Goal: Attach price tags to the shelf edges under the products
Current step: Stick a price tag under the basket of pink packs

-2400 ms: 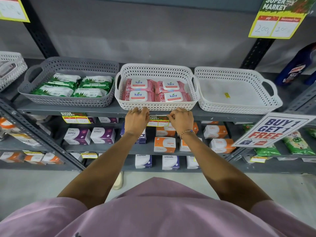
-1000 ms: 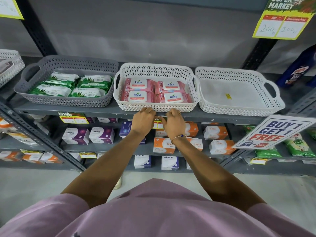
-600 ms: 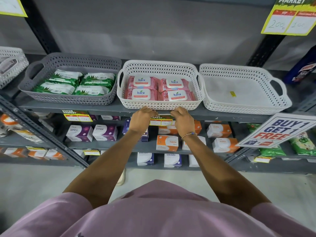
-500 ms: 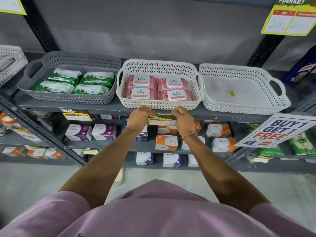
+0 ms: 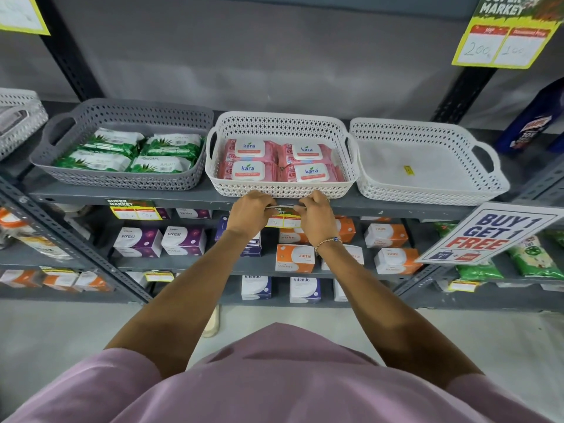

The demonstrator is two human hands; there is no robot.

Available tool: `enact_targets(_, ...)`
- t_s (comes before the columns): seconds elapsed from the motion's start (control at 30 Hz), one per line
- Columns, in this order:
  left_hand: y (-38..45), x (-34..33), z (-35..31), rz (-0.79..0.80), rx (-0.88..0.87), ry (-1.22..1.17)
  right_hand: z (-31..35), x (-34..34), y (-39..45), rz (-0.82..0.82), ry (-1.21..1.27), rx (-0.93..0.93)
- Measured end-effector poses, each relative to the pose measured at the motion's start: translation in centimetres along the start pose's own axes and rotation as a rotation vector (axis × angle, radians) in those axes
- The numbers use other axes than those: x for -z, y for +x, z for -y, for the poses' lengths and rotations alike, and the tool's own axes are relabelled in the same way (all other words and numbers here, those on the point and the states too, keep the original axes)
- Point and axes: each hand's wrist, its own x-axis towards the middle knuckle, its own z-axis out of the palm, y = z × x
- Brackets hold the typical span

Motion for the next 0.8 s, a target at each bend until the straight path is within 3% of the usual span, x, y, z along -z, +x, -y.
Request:
enact_targets(0.3, 0.1, -0.9, -1.9, -0.066, 0.051, 0.146, 1.0, -0.8, 0.0, -0.032, -0.134, -0.068)
enact_targets(0.5, 0.0, -0.7, -1.2, -0.048, -0.061, 0.213, 0.1, -0.7, 0.4, -0.054, -0.064, -0.053)
enact_targets(0.8, 0.2, 0.2, 0.9, 0.005, -0.075, 0.055, -1.2, -0.6, 0.7, -0.054, -0.033, 0.023)
